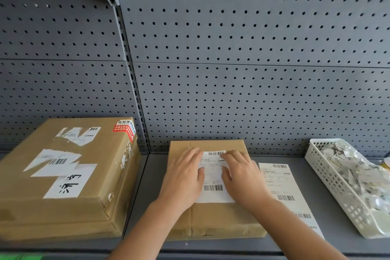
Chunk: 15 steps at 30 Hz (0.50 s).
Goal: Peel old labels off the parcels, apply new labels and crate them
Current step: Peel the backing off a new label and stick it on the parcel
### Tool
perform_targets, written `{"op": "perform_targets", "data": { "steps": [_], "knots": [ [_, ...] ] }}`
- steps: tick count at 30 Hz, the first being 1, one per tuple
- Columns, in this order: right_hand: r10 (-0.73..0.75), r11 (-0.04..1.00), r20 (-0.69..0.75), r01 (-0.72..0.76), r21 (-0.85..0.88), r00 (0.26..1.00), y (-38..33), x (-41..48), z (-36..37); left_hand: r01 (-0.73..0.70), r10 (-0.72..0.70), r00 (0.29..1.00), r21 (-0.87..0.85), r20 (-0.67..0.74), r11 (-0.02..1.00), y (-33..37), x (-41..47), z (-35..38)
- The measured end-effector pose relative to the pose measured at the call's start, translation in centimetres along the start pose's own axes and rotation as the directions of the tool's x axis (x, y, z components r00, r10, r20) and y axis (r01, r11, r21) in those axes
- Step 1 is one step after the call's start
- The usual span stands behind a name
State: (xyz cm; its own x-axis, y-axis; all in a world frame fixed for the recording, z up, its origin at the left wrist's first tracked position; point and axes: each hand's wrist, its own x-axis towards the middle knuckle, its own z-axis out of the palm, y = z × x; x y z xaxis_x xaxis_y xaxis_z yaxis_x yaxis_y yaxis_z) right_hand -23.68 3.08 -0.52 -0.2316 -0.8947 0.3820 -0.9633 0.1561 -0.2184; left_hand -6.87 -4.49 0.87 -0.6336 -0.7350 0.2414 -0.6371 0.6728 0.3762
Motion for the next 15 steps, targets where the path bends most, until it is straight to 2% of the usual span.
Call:
{"op": "perform_targets", "data": {
  "steps": [4, 8, 15],
  "knots": [
    [-0.11, 0.994, 0.165, 0.111, 0.002, 0.98, -0.8, 0.3, 1.4, -0.065, 0.055, 0.99, 0.076, 0.129, 0.995, -0.1, 0.6, 1.2],
    [-0.123, 0.989, 0.27, 0.139, -0.041, 0.955, -1.0, 0.7, 2.0, -0.07, 0.046, 0.978, 0.112, 0.204, 0.991, -0.5, 0.9, 2.0],
    [-0.041, 0.997, 0.287, 0.058, -0.052, 0.957, -1.4, 0.6, 2.1, -0.02, -0.008, 0.982, 0.15, 0.189, 0.989, -0.5, 0.7, 2.9]
  ]
}}
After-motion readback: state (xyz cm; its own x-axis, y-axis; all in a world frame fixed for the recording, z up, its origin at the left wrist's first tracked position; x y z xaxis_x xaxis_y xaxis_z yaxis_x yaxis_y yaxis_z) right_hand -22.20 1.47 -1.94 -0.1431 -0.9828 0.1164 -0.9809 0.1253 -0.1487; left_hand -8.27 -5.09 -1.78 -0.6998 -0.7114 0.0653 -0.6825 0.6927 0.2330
